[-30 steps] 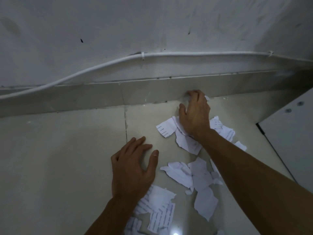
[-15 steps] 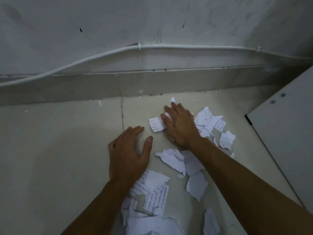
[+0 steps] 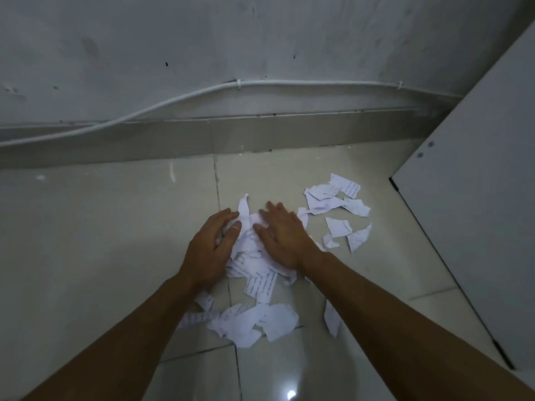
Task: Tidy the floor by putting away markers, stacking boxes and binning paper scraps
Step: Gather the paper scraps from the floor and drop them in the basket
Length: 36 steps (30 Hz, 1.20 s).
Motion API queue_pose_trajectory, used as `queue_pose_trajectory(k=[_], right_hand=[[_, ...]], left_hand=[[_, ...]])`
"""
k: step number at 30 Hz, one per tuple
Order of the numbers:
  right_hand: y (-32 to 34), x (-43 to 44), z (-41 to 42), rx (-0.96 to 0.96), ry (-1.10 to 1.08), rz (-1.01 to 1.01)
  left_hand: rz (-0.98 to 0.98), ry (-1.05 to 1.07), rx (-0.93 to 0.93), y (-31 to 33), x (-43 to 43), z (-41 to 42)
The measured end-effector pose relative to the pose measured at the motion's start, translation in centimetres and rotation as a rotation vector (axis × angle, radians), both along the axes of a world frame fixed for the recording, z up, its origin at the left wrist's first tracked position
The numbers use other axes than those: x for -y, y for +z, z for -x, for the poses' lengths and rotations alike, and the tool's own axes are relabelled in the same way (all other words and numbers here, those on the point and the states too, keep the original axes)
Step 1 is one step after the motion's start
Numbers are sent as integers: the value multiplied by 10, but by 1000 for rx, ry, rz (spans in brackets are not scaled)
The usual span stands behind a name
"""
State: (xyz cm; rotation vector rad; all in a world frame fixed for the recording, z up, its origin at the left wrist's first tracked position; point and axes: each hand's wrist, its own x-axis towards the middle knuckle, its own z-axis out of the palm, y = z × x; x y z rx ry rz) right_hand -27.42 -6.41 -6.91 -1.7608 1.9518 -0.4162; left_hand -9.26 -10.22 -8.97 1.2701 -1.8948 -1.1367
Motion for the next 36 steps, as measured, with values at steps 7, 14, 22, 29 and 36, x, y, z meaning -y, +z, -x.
queue_pose_trajectory(k=[7, 14, 22, 29, 36], right_hand=[[12, -54, -17, 151, -31, 146], [-10, -118, -42, -169, 266, 60], [-15, -115, -80, -329, 174, 118], [12, -102, -139, -118, 94, 151], [-17, -96, -107, -266, 208, 27]], left_hand=[[-51, -187, 172, 20, -18, -34], [143, -236, 398, 16, -60, -89], [-63, 272, -2, 43, -67, -35], [-544, 581, -638, 85, -42, -15], [-126, 402, -112, 48, -61, -61]])
